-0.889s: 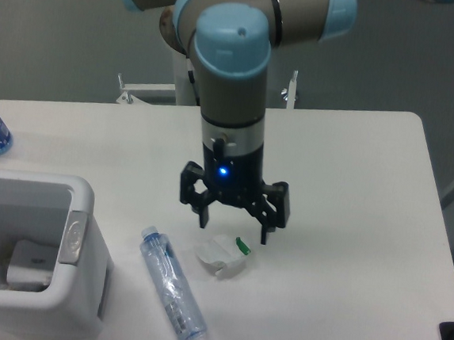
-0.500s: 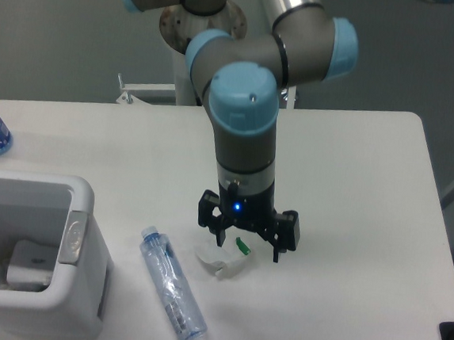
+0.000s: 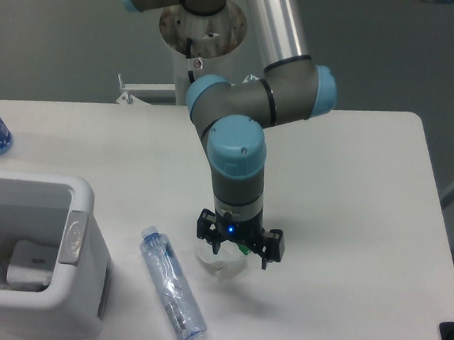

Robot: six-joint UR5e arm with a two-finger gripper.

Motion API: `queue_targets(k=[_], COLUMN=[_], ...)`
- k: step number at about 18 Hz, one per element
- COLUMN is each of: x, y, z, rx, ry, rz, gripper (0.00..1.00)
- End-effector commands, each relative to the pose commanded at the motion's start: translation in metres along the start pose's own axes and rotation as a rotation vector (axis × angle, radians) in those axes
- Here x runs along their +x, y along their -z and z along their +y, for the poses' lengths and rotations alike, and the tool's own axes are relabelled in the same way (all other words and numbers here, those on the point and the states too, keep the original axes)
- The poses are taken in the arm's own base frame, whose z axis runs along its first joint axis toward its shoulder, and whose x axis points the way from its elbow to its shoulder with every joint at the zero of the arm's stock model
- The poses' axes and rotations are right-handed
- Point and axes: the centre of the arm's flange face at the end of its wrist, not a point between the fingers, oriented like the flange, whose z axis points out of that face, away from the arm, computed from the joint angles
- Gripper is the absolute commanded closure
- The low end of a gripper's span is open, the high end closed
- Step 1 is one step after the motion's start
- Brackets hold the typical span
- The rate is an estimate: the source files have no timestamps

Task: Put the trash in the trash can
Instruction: 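Lower the open gripper onto the small clear plastic cup and close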

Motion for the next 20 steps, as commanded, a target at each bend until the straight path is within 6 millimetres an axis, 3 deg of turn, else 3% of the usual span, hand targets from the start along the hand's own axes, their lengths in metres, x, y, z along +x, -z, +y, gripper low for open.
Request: queue_targets(k=[3,7,8,11,13,14,17,20], x=[0.006,0.008,0.008,0.01,0.009,0.009,0.003,-0.018], y=[-0.027,-0.042,-0.044,-0.042,-0.039,-0.036,-0.027,-0.003], z=[0.01,0.007,0.008,0.006,0.006,0.005,0.0,-0.012], rx=[-0.06,-0.062,-0.07,-0.079,-0.074,-0.07,-0.053,0.002], ry=[-0.025,-0.03,-0.03,-0.032,-0.031,-0.032,-0.033,-0.011], rz=[0.003,-0.009,-0.016,-0.034,-0.036,-0.037,-0.045,-0.086], gripper=[0.0,0.0,0.08,0.69,0.96,1.0,1.0,1.0])
